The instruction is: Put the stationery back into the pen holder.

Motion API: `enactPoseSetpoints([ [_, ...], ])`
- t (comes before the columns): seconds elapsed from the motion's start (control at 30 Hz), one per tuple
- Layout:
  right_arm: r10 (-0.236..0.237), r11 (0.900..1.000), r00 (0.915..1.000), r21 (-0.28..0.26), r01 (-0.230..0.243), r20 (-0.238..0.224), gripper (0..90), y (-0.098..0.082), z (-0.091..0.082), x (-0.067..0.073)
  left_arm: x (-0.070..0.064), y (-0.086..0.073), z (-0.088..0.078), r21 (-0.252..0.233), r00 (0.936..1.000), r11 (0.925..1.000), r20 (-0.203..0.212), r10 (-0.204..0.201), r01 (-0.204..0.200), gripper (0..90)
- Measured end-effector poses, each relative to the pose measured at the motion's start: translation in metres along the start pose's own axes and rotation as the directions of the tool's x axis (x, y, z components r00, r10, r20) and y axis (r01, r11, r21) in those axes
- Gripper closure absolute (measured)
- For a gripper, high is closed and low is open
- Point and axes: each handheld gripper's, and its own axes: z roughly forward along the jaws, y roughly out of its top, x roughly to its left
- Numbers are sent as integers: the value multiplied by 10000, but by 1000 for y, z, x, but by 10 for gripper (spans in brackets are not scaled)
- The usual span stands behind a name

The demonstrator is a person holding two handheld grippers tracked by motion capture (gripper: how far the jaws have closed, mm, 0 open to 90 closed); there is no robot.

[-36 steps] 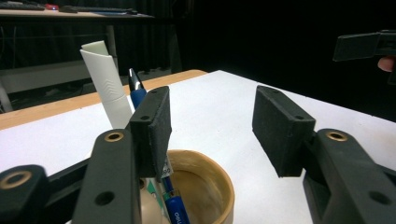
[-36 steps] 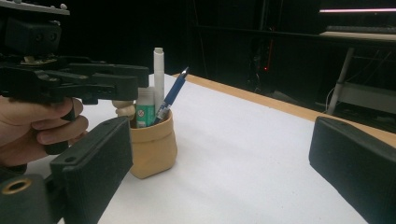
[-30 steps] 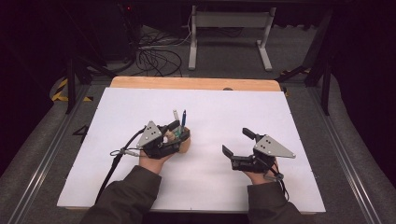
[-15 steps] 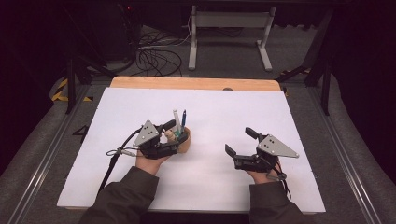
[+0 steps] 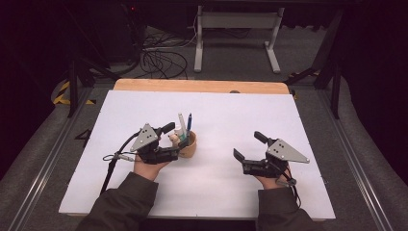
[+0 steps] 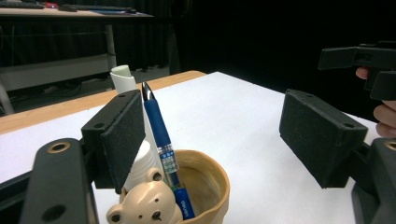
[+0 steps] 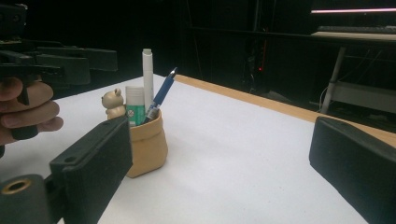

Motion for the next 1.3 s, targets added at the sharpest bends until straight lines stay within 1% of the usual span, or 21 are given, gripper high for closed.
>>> enactPoseSetpoints([
  [0.23, 27, 10000, 10000, -40, -27, 57, 70, 0, -2, -2, 3, 1, -7, 55, 10000, 10000, -69, -7, 7, 217],
  [0.4, 75, 9999, 9999, -71, -74, 104, 70, 0, -4, -3, 5, 2, -11, 54, 9999, 9999, -104, 109, -108, 207],
  [0.5, 74, 9999, 9999, -87, -73, 150, 70, -1, -5, -5, 7, 3, -15, 171, 9999, 9998, -82, 107, -106, 200],
  [0.53, 109, 9999, 9998, -110, -107, 167, 69, -1, -6, -5, 8, 3, -16, 160, 9998, 9997, -124, 182, -180, 199],
  [0.6, 126, 9999, 9997, -113, -123, 193, 69, -1, -8, -6, 9, 4, -19, 218, 9998, 9996, -156, 160, -156, 192],
  [0.7, 128, 9998, 9996, -176, -123, 250, 69, -2, -10, -8, 11, 5, -24, 211, 9995, 9995, -207, 238, -234, 189],
  [0.73, 182, 9997, 9995, -187, -176, 275, 69, -2, -10, -8, 11, 5, -25, 213, 9996, 9996, -202, 181, -177, 188],
  [0.8, 203, 9996, 9994, -201, -197, 296, 69, -2, -12, -9, 13, 5, -29, 205, 9993, 9995, -256, 257, -252, 185],
  [0.97, 243, 9996, 9992, -167, -238, 325, 68, -4, -13, -10, 14, 4, -36, 218, 9995, 9996, -259, 177, -171, 176],
  [1.07, 240, 9995, 9990, -198, -233, 367, 68, -4, -14, -10, 15, 3, -41, 274, 9990, 9992, -325, 303, -294, 170],
  [1.13, 282, 9994, 9989, -230, -274, 365, 68, -4, -14, -10, 15, 3, -44, 285, 9991, 9993, -345, 256, -247, 167],
  [1.17, 235, 9995, 9990, -217, -227, 377, 68, -4, -14, -11, 16, 3, -46, 235, 9990, 9994, -364, 264, -256, 165],
  [1.3, 270, 9994, 9988, -230, -261, 400, 67, -4, -16, -12, 17, 3, -52, 300, 9987, 9990, -385, 343, -331, 162],
])
